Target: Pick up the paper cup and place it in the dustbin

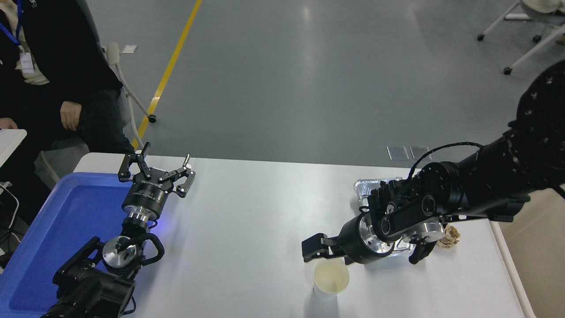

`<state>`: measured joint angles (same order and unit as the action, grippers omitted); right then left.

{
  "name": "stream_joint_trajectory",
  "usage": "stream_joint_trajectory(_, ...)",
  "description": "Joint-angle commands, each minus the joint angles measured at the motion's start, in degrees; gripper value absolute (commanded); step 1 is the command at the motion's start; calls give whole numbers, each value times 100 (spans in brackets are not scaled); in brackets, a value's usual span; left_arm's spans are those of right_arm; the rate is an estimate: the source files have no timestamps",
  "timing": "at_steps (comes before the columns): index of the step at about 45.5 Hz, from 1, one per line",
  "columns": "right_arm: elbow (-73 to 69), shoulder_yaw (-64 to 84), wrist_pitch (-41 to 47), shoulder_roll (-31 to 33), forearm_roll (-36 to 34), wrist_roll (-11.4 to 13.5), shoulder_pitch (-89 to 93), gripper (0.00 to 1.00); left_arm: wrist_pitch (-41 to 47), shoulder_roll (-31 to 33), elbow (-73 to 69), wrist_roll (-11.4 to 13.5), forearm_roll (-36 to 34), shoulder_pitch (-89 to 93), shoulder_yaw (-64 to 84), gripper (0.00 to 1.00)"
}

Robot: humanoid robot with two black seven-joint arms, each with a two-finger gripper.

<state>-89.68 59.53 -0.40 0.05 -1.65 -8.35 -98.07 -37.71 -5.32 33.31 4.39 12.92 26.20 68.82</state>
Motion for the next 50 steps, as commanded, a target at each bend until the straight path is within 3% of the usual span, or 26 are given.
stream_joint_trajectory(1, 55, 172, -381, -5, 279, 0, 393, 100, 0, 4, 0, 0, 0, 0, 0, 99)
stream_joint_trajectory(26, 222, 304, -944, -5, 455, -9, 991, 96, 0, -4, 0, 0, 0, 0, 0, 99)
stream_joint_trajectory(28, 222, 374, -996, -5, 481, -9, 1035, 91, 0, 5, 0, 0, 0, 8, 0, 99)
stream_joint_trajectory(30, 222, 445, -1040, -5, 499, -9, 1053, 80, 0, 4, 0, 0, 0, 8, 0, 99)
stream_joint_trajectory(32, 222, 471, -1067, -5, 543, -17, 1062, 66, 0, -4, 0, 0, 0, 0, 0, 99)
stream_joint_trajectory(34, 222, 489, -1067, -5, 683, -44, 1053, 37, 0, 5, 0, -9, 0, 0, 0, 99)
stream_joint_trajectory(35, 222, 498, -1076, -5, 736, -53, 1044, 28, 0, -4, 0, 0, 0, 0, 0, 99)
stream_joint_trajectory(38, 222, 507, -1076, -5, 815, -61, 1018, 21, 0, 4, 0, 0, 0, 0, 0, 99)
stream_joint_trajectory(40, 222, 507, -1076, -5, 842, -61, 1018, 0, 0, 5, 0, 0, 0, 0, 0, 99)
stream_joint_trajectory(50, 187, 489, -1014, -5, 798, -53, 965, 0, 0, 4, 0, 0, 0, 0, 0, 99)
